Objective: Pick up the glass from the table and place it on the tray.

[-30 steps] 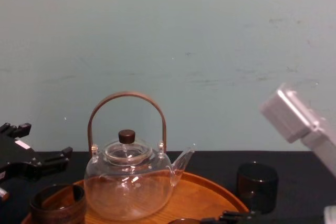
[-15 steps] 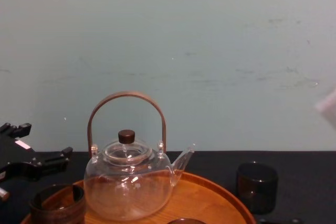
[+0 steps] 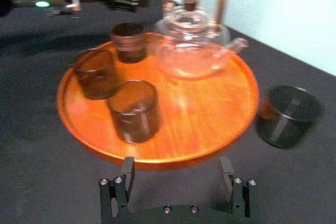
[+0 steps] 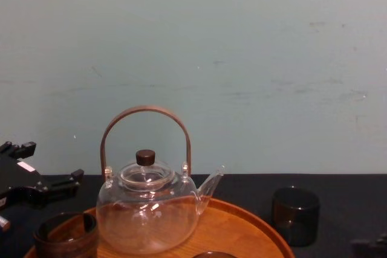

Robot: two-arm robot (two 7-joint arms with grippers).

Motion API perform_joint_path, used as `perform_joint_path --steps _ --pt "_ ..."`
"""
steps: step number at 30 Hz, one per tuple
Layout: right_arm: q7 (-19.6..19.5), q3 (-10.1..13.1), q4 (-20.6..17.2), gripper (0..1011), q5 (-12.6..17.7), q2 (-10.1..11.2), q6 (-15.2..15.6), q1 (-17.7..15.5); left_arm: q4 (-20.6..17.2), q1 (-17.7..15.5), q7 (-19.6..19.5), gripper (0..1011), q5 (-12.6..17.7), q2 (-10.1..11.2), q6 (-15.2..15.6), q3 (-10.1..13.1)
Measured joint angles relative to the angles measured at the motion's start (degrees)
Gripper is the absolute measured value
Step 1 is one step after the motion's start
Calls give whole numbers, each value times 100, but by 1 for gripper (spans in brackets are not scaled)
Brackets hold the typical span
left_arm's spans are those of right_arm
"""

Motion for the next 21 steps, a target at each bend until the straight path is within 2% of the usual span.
perform_joint_path --steps 5,12,21 --pt "-265 275 48 1002 97 8 -20 -150 0 0 0 1001 0 0 0 0" --pt "-691 586 281 1002 136 -176 171 -149 0 0 0 1001 0 0 0 0" --pt "-950 664 574 1002 -5 -475 512 149 0 0 0 1001 0 0 0 0"
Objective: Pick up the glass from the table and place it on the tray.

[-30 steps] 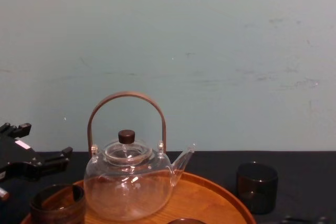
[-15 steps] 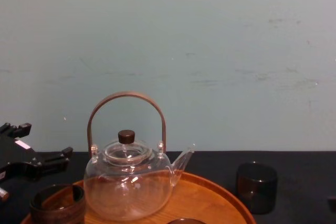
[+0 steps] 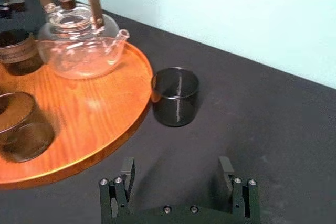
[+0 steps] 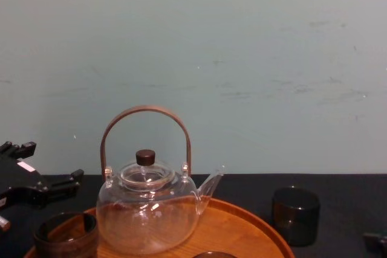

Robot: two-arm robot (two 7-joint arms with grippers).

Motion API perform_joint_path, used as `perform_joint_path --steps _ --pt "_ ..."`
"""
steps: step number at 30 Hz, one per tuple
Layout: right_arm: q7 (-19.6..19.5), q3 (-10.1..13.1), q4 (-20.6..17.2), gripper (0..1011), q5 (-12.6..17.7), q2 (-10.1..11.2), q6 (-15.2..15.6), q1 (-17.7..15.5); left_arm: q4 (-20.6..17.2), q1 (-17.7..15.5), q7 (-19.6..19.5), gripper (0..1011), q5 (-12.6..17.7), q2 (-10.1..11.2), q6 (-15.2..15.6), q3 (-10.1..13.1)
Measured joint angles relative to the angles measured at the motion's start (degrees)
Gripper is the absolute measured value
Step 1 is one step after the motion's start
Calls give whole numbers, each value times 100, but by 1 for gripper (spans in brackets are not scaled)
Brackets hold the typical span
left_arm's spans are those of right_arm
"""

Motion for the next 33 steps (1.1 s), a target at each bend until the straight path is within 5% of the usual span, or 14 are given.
perform_joint_path --steps 33 --pt "83 -440 1202 1002 -695 -1001 417 1327 0 0 0 1001 0 0 0 0"
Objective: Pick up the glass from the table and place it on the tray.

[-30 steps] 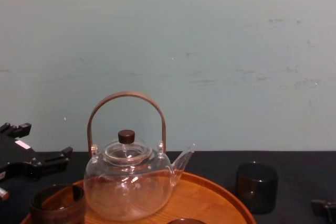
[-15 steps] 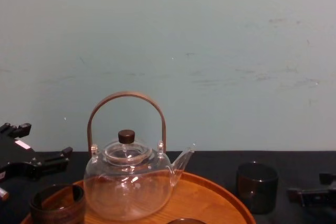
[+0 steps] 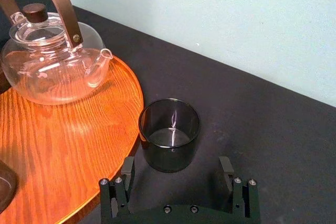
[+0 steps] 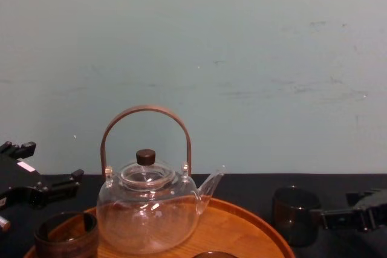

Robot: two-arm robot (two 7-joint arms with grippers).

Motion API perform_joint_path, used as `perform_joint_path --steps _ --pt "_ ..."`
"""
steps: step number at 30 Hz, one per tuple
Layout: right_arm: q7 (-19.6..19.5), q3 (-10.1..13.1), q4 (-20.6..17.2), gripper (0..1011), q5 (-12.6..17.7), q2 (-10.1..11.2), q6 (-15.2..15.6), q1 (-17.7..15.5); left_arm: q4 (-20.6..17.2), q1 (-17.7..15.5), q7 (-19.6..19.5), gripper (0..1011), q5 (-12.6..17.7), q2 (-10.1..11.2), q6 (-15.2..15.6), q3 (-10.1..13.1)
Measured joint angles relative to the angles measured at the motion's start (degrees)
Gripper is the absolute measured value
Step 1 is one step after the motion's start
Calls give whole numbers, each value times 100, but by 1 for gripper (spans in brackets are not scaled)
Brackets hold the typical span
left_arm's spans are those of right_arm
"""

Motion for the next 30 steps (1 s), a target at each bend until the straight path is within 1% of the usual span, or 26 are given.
perform_joint_path --steps 6,8,22,30 --pt "23 -44 142 1002 -85 -100 9 126 0 0 0 1001 0 0 0 0" --pt "28 -66 242 1002 -143 -165 12 207 0 0 0 1001 0 0 0 0" --pt "89 -153 700 1002 -379 -436 -46 568 0 0 0 1001 0 0 0 0" --pt "164 -210 876 1002 -486 -553 -71 726 0 0 0 1001 0 0 0 0"
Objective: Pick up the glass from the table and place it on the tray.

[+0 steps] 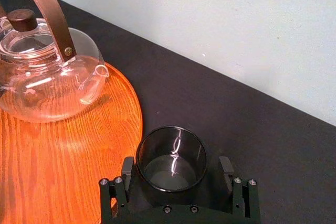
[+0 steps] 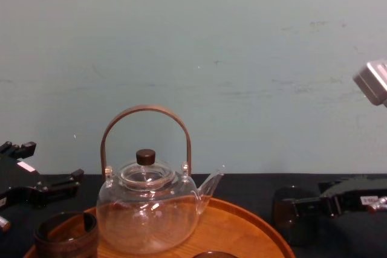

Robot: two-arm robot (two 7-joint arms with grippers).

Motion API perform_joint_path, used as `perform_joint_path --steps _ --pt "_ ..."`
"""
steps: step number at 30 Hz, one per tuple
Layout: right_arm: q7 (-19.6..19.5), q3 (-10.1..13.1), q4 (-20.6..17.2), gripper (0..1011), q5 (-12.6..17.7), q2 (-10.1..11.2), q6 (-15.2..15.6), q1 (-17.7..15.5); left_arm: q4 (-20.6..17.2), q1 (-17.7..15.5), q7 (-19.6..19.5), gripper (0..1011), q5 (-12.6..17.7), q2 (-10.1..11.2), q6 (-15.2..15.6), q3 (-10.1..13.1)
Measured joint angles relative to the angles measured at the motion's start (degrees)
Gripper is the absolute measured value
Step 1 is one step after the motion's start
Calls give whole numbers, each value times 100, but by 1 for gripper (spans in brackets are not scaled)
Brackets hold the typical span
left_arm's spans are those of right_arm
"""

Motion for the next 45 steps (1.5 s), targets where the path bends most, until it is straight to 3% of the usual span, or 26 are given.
perform_joint_path --steps 20,45 --pt "84 -42 363 1002 -158 -232 1 243 0 0 0 1001 0 0 0 0" --pt "101 -70 426 1002 -232 -288 48 263 0 0 0 1001 0 0 0 0"
